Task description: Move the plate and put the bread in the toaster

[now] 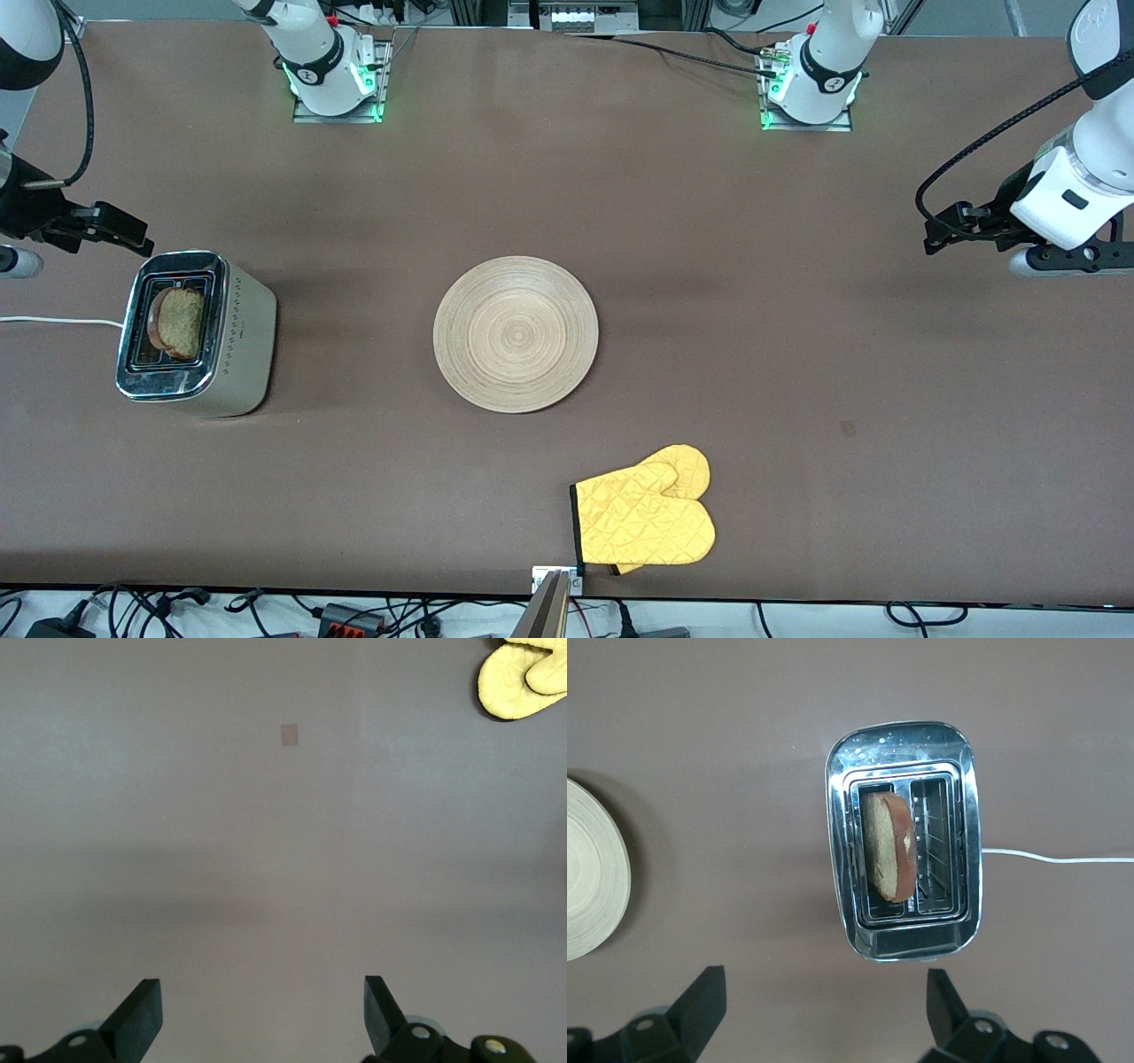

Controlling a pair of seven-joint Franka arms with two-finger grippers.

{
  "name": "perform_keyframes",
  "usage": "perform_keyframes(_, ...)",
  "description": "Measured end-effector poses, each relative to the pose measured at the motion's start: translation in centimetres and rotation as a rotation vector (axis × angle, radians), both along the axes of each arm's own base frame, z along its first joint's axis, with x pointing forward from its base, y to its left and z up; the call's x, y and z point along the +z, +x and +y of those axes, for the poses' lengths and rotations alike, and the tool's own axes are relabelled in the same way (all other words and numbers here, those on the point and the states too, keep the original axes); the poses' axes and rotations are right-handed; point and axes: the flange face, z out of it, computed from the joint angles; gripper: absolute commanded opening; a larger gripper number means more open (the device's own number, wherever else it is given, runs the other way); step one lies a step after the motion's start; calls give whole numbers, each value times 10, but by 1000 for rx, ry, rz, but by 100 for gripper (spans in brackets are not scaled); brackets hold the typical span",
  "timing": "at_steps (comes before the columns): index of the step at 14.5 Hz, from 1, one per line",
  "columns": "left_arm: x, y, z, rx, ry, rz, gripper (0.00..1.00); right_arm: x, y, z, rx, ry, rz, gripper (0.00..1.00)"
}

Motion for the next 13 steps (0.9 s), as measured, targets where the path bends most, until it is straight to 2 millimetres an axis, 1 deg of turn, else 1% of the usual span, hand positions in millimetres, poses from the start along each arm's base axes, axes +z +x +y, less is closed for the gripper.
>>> perform_keyframes(13,-1,1,2,3,0,3,100,6,-2,0,1,0,-13,100)
